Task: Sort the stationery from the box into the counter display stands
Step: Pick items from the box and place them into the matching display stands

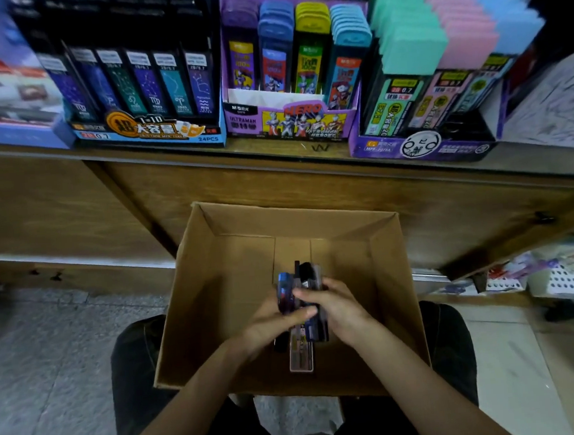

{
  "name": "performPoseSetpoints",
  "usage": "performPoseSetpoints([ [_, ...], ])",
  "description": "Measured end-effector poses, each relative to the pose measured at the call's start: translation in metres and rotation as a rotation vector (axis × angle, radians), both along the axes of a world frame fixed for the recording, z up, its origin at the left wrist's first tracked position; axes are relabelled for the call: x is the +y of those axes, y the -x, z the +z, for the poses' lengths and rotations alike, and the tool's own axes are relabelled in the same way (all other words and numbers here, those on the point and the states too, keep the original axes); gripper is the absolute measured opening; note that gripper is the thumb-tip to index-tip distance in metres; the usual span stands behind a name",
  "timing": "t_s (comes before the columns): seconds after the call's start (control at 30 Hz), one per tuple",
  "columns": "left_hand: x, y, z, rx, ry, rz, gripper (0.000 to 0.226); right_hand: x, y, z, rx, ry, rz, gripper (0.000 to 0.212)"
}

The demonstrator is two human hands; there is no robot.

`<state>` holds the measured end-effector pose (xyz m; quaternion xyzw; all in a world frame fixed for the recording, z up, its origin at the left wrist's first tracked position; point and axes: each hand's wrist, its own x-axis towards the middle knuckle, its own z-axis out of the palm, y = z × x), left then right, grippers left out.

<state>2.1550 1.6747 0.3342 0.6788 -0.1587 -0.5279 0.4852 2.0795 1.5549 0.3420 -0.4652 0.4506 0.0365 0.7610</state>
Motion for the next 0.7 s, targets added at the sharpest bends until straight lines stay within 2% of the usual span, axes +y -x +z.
performPoseSetpoints([
  [0.07, -0.002, 0.0, 0.003, -0.026, 0.003, 0.072, 0.053, 0.005, -0.005, 0.01, -0.03, -0.034, -0.054, 0.027],
  [0.13, -0.002, -0.002, 0.007, -0.046, 0.012, 0.134, 0.054, 0.009, -0.008, 0.017, -0.089, -0.07, -0.058, 0.023],
  [0.27, 0.003, -0.008, 0.017, 0.089, 0.064, 0.248, 0.052, 0.008, -0.007, 0.031, -0.203, -0.12, -0.033, 0.023],
  [0.37, 0.004, -0.012, 0.028, 0.128, 0.068, 0.327, 0.044, 0.002, -0.006, 0.043, -0.245, -0.052, 0.022, 0.026],
  [0.53, 0.007, -0.018, 0.055, -0.006, 0.142, 0.413, 0.027, -0.012, -0.005, 0.064, -0.287, 0.081, -0.022, 0.029],
  [0.7, 0.01, -0.027, 0.08, -0.053, 0.239, 0.419, 0.027, -0.009, -0.01, 0.091, -0.308, 0.322, 0.183, 0.025],
])
